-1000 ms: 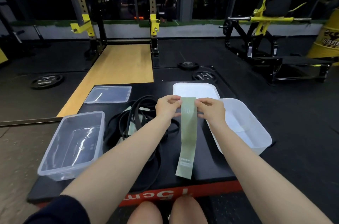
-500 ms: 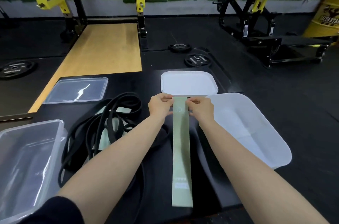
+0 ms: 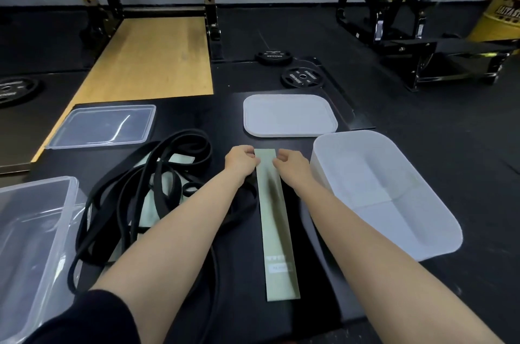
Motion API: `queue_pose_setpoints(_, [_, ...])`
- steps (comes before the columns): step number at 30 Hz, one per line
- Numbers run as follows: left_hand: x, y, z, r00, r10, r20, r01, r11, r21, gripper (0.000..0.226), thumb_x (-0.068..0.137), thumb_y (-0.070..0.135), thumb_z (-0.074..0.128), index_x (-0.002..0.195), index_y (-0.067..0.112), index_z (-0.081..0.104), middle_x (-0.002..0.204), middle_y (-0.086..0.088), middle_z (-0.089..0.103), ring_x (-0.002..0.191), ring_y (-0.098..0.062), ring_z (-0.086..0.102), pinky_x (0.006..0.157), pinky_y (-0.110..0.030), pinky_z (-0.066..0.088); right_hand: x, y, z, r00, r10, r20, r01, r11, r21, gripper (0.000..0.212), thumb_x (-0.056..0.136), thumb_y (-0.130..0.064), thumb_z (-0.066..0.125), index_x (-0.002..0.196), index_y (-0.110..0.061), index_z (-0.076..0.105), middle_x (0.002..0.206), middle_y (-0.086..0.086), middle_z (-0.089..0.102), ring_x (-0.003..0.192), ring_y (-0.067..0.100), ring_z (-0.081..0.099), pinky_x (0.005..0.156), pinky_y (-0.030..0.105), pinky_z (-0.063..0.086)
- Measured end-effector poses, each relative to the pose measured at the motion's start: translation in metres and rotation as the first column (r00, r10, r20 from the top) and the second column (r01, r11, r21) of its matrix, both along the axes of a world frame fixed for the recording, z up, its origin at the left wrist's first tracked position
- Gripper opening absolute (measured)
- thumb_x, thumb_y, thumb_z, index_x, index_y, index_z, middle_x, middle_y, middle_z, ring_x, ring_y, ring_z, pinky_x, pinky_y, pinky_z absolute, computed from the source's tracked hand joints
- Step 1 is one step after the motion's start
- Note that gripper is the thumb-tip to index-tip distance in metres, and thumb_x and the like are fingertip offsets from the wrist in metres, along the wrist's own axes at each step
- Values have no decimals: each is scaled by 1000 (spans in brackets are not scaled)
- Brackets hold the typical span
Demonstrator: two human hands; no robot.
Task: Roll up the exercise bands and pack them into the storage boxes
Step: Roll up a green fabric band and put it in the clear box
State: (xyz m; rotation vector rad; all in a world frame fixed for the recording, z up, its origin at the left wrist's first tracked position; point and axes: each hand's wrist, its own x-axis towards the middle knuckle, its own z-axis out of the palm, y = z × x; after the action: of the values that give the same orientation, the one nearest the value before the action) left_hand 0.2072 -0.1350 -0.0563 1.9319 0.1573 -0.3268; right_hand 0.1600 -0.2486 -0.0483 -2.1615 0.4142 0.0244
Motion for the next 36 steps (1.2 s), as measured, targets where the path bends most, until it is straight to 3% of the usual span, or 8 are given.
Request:
queue_pose_setpoints(2, [-6, 3, 4, 999, -43, 15, 43, 998, 36, 37, 86, -1, 55, 122, 4, 58, 83, 2, 60, 90, -18, 55, 88, -29, 47, -8, 0, 3, 1000, 24, -8, -24, 999, -36, 32, 90, -7, 44, 61, -15, 35, 66, 1, 47, 78, 26, 46, 58, 28, 32])
queue_pose_setpoints(4, [-17, 7, 8, 988, -139, 63, 128, 980, 150, 41, 87, 4, 56, 128, 9, 54, 106, -3, 63, 103, -20, 57, 87, -24, 43, -15, 0, 2, 996, 82, -32, -84, 994, -63, 17, 92, -11, 45, 87, -8, 61, 94, 6, 65, 98, 28, 56, 75, 28, 43])
queue_pose_setpoints(7, [-43, 14, 3, 920, -371, 126, 290, 861, 417, 48, 87, 22, 58, 133, 13, 48, 125, -8, 56, 116, -23, 53, 95, -27, 42, -35, 5, -1, 987, 144, -72, -152, 983, -107, 42, 96, -16, 46, 137, -8, 47, 140, 7, 50, 128, 22, 46, 101, 25, 34])
queue_pose_setpoints(10, [-72, 26, -6, 799, -588, 127, 356, 633, 688, 44, 92, 33, 50, 131, 14, 48, 130, -7, 49, 118, -26, 49, 97, -33, 40, -59, 11, -6, 972, 223, -70, -233, 953, -195, 46, 95, -16, 48, 140, -7, 43, 144, 10, 45, 132, 22, 42, 105, 25, 30])
queue_pose_setpoints(14, [-96, 47, -6, 661, -745, 87, 270, 345, 899, 43, 99, 24, 37, 141, 13, 35, 141, -8, 38, 125, -27, 41, 103, -31, 30, -90, 16, -15, 921, 364, -140, -390, 851, -351, 47, 97, -16, 47, 142, -8, 38, 150, 9, 35, 139, 22, 29, 111, 29, 23])
queue_pose_setpoints(22, [-112, 101, 0, 641, -767, -30, 152, 89, 984, 53, 96, 4, 31, 148, 8, 18, 153, -11, 19, 144, -24, 11, 118, -34, 6, -130, 18, -13, 889, 431, -153, -452, 778, -437, 49, 98, -19, 45, 145, -12, 32, 156, 2, 22, 144, 16, 18, 113, 31, 23])
queue_pose_setpoints(27, [-116, 112, 2, 677, -734, -56, 173, 84, 981, 48, 103, 20, 21, 149, 11, 14, 158, -7, 10, 147, -21, 3, 118, -34, 3, -144, 20, -11, 886, 429, -176, -460, 767, -448, 48, 99, -21, 45, 144, -12, 33, 154, 1, 26, 141, 17, 23, 110, 33, 29])
queue_pose_setpoints(36, [-153, 78, 8, 569, -820, -71, 176, 37, 984, 54, 103, 29, 24, 150, 13, 4, 159, -7, 1, 147, -21, 0, 119, -38, -2, -171, 17, -13, 867, 462, -184, -490, 730, -475, 48, 98, -27, 46, 143, -13, 37, 153, 2, 28, 141, 16, 24, 111, 28, 23])
